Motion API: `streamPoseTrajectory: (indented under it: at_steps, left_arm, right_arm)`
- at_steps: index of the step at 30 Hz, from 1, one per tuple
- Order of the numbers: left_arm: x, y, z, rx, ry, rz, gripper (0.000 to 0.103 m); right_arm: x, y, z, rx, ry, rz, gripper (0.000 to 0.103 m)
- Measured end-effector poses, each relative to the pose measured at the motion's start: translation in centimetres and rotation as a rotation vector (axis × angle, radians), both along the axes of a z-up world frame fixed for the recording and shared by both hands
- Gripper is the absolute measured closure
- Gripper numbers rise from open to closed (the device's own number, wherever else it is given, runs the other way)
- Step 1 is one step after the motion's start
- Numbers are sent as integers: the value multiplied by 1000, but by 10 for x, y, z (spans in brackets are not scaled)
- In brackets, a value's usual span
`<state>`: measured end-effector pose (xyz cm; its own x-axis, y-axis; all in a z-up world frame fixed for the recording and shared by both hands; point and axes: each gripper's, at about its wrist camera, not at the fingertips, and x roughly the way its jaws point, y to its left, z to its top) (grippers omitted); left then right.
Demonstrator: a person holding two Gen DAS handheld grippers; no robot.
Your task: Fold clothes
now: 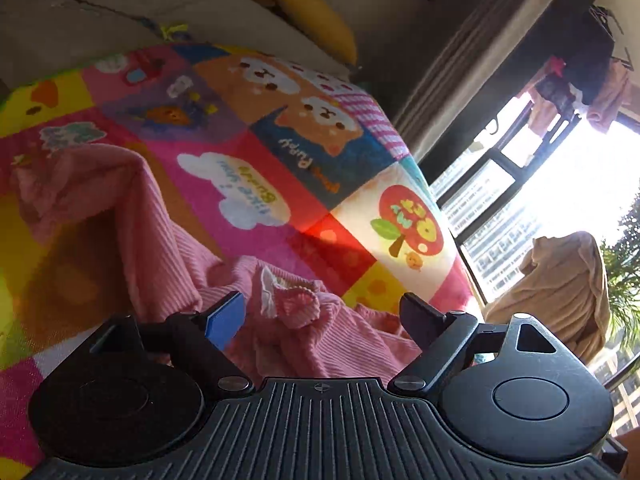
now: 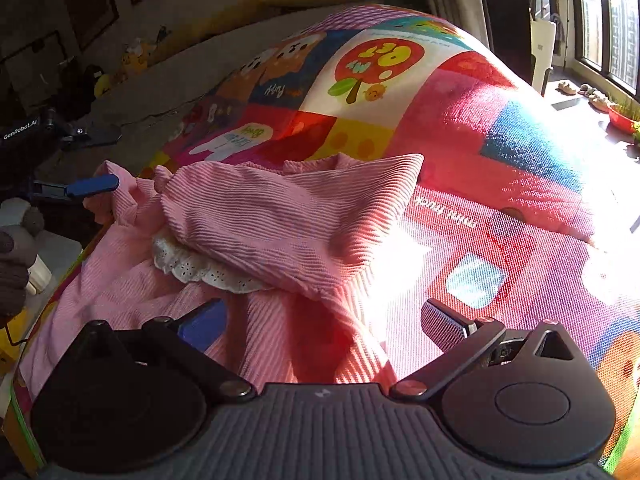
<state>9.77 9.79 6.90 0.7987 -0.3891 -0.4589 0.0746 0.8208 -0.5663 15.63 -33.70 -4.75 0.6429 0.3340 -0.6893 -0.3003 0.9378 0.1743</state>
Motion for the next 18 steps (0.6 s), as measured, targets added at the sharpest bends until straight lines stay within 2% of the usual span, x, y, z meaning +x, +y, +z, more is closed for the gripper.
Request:
streamPoseTrajectory:
  at_steps: [2, 6, 11, 12, 14, 16, 18]
  left_arm:
    - [6, 17, -11, -23, 50, 84, 9]
    - [18, 49, -33, -69, 148, 252, 8]
    - [16, 32, -11, 39, 14, 185, 11]
    - [15, 28, -6, 60, -13, 172, 17]
    - [14, 21, 3, 103, -66, 145, 65]
    - [13, 15, 12, 146, -120, 117, 94]
    - [12, 8, 20, 189, -173, 90, 93]
  right_arm:
    - [1, 16, -11, -59, 25, 24, 0]
    - [-3, 31, -18, -144, 3, 25, 0]
    - [-6, 28, -19, -137, -6, 22, 0]
    - [-6, 27, -20, -136, -10, 22, 0]
    - [-6, 26, -20, -132, -17, 22, 0]
    - [-5, 26, -20, -132, -19, 26, 0]
    - [-5, 26, -21, -131, -22, 28, 0]
